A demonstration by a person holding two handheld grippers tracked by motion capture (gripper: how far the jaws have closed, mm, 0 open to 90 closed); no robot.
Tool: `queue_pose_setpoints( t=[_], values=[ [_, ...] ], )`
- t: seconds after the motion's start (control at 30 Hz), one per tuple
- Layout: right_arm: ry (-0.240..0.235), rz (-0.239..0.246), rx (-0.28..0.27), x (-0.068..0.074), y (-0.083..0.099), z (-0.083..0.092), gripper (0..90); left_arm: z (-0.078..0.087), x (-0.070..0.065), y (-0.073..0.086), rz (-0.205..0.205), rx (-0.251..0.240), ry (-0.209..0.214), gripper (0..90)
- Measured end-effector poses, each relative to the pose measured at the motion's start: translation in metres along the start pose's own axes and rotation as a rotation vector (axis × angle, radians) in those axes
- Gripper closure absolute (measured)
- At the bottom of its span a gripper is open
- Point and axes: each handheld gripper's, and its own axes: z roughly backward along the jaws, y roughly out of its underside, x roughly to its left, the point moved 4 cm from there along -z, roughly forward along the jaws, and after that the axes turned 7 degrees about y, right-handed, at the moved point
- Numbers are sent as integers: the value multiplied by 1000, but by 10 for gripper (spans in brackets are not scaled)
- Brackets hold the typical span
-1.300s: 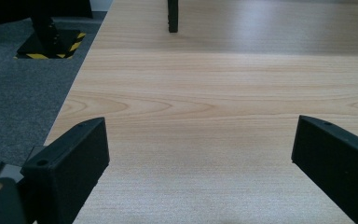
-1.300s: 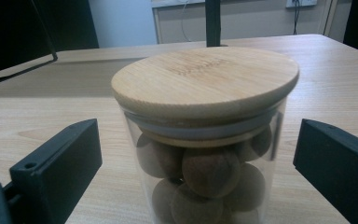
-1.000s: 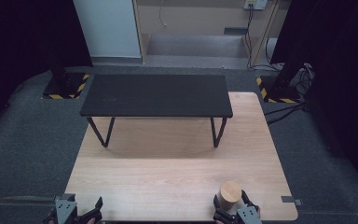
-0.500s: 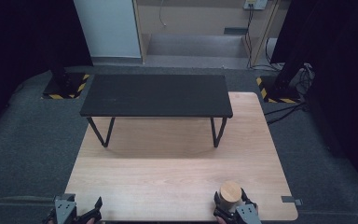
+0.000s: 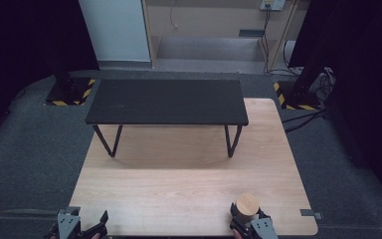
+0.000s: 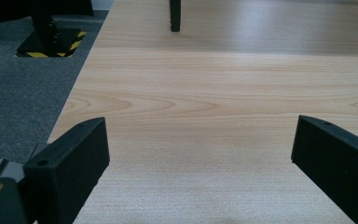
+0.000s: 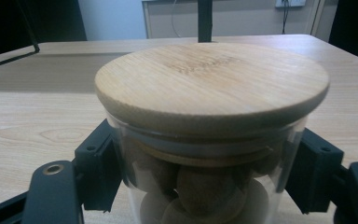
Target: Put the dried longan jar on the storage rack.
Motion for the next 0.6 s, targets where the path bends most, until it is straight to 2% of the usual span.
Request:
queue_pose_setpoints(
  t=[0.3,0.47,0.6],
  values=[
    [-26,-5,11,-4,-21,16,257,0,0,0,1,-3,4,29],
    [-36,-30,9,-8,-43,22,257,0,-1,0,-1,-3,6,29],
    [-54,-19,7,-9,-63,24,257,1,-1,-1,0,-4,8,29]
  ],
)
